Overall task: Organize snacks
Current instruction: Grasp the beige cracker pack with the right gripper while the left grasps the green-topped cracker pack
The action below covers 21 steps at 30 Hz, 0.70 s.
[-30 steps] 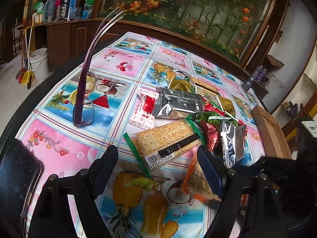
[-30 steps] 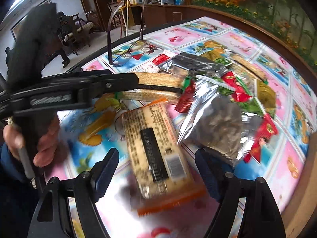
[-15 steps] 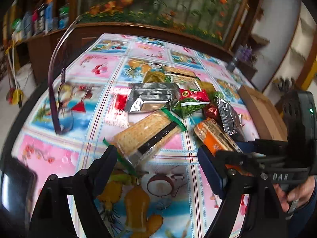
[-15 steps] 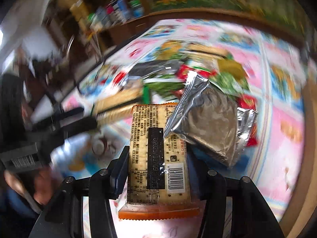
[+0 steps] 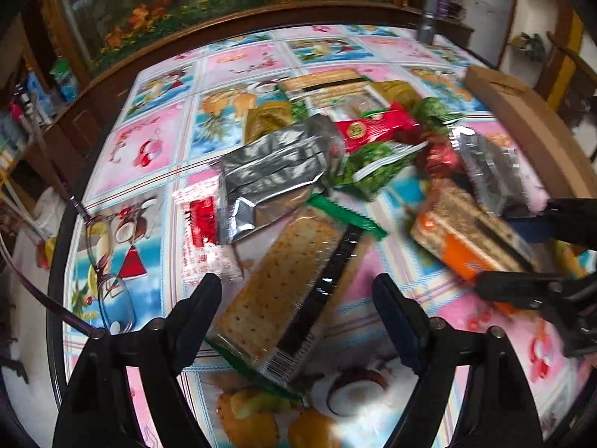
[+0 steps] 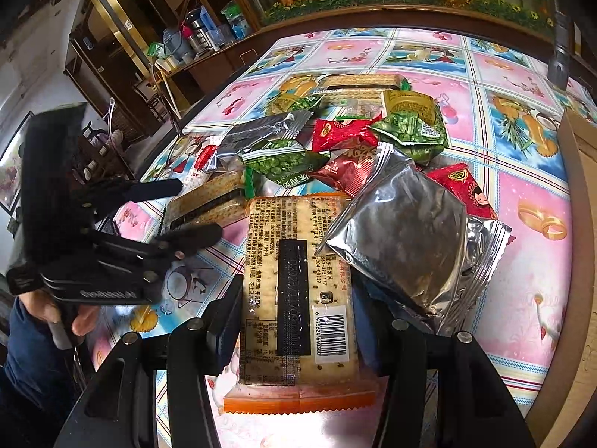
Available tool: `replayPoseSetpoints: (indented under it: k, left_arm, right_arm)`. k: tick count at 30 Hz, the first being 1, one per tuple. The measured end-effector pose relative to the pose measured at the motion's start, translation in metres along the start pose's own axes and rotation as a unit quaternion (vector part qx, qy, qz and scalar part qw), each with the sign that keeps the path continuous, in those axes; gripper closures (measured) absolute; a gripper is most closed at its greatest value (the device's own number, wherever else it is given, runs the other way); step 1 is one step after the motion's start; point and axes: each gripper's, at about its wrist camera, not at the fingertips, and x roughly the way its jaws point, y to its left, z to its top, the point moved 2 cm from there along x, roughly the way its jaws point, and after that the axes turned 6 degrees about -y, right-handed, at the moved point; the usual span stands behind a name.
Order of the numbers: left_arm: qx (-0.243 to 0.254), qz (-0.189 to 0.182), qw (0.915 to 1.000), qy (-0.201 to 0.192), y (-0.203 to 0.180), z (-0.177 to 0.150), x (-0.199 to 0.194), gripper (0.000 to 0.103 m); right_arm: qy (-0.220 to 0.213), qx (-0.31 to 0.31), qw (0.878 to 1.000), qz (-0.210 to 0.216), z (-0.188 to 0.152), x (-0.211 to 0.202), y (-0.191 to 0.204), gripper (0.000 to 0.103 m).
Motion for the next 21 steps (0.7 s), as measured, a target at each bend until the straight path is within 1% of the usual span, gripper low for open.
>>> replayPoseSetpoints:
  k: [1,2,3,5,7,10,11,12,14,16,17,19,20,21]
  left_arm:
    - [-0.009,-0.006,0.9999,-0.006,0.0,-0.001,-0.001,0.036]
    - [-0.018,-0.016,0.9997,-0.007,-0.002,-0.004,-0.004,0.048]
    - [-0.026,-0.02,0.9994,-0.007,-0.003,-0.006,-0.006,0.053]
    - [-0.038,-0.014,0.9991,-0.01,-0.012,-0.012,-0.012,0.057]
    - [-0.046,-0.008,0.9988,-0.015,-0.023,-0.018,-0.019,0.057]
    - [-0.049,0.002,0.9986,-0.019,-0.027,-0.017,-0.019,0.056]
    - [-0.051,0.007,0.9985,-0.02,-0.027,-0.015,-0.018,0.054]
    - [-0.055,0.01,0.9982,-0.02,-0.025,-0.013,-0.015,0.046]
    - [-0.066,0.016,0.9975,-0.022,-0.022,-0.009,-0.011,0.038]
    - [-0.072,0.004,0.997,-0.027,-0.021,-0.008,-0.008,0.038]
    - [-0.073,0.004,0.9967,-0.036,-0.021,-0.009,-0.008,0.039]
    - [-0.07,0.005,0.9961,-0.053,-0.023,-0.009,-0.01,0.053]
    - [-0.068,0.008,0.9961,-0.055,-0.024,-0.009,-0.011,0.057]
    - [-0.068,0.009,0.9961,-0.056,-0.025,-0.009,-0.011,0.057]
  right_arm:
    - [-0.001,0.0,1.0,-0.001,0.0,0.0,0.0,0.045]
    - [-0.001,-0.002,1.0,-0.003,-0.001,0.0,0.001,0.045]
    - [-0.001,-0.005,1.0,-0.005,-0.002,-0.001,0.001,0.045]
    - [-0.002,-0.017,1.0,-0.013,-0.003,0.001,0.005,0.045]
    - [-0.001,-0.028,0.999,-0.022,-0.004,0.001,0.008,0.045]
    - [0.0,-0.05,0.998,-0.037,-0.006,0.003,0.013,0.045]
    - [0.0,-0.058,0.997,-0.042,-0.007,0.003,0.016,0.045]
    - [0.001,-0.065,0.997,-0.047,-0.007,0.004,0.017,0.045]
    - [0.001,-0.075,0.995,-0.058,-0.008,0.005,0.02,0.045]
    - [0.002,-0.092,0.993,-0.079,-0.008,0.006,0.023,0.045]
    - [0.002,-0.099,0.991,-0.087,-0.009,0.007,0.023,0.045]
    - [0.004,-0.113,0.989,-0.094,-0.01,0.008,0.026,0.045]
    - [0.004,-0.118,0.988,-0.098,-0.01,0.008,0.027,0.045]
    - [0.002,-0.122,0.987,-0.103,-0.01,0.009,0.029,0.044]
